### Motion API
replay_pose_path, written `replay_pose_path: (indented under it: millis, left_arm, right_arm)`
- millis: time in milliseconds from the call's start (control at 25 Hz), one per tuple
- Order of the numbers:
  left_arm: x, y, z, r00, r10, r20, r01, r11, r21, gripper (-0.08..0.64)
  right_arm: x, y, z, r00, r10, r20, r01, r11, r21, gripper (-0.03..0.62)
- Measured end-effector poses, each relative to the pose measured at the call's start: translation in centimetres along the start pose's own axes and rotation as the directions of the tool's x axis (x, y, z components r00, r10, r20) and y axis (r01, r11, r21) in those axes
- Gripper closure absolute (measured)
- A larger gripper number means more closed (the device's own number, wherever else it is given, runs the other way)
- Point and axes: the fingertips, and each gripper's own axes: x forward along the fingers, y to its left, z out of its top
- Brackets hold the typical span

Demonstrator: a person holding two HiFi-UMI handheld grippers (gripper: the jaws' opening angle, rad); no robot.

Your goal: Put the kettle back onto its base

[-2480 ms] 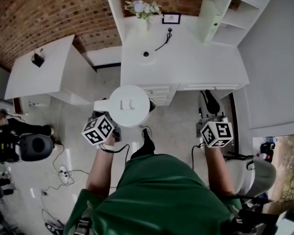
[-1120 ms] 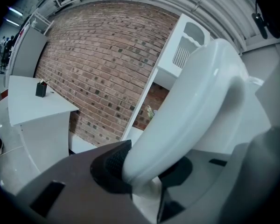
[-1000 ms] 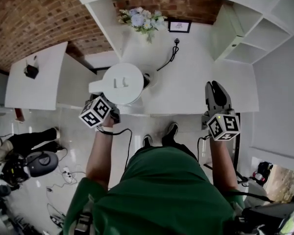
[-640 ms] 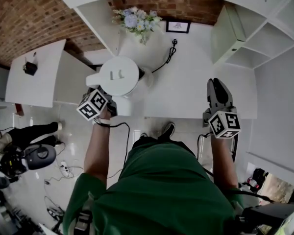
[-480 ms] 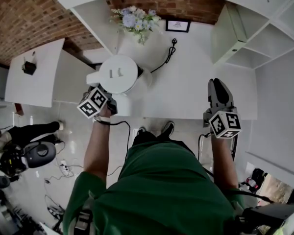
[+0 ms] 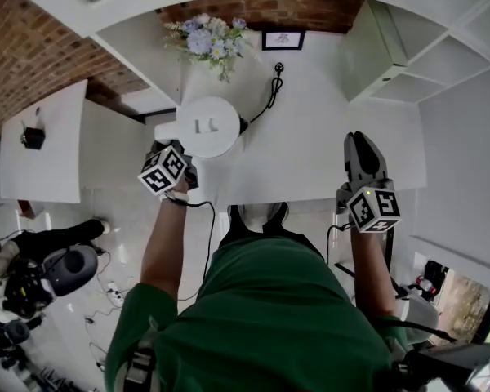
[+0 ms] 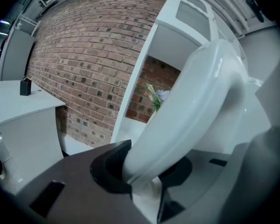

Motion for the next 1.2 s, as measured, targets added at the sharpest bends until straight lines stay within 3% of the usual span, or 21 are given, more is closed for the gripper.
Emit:
replay_pose_path:
  millis: [520,1200]
  left_arm:
    - [5.1,0.5,-2.3,0.994,-0.097,-0.057,0.099,0.995,0.017,0.433]
    - [4.9,0.3,-3.2,0.989,-0.124,-0.077,0.127,0.991,0.032,0.433]
  right_arm:
    - [-2.1,2.1,-1.3,0.993,-0.122,-0.009,0.122,0.993,-0.011,0.506]
    - [-3.0,4.7,-2.4,0.994,-0.104,-0.017,0.104,0.995,0.003,0.506]
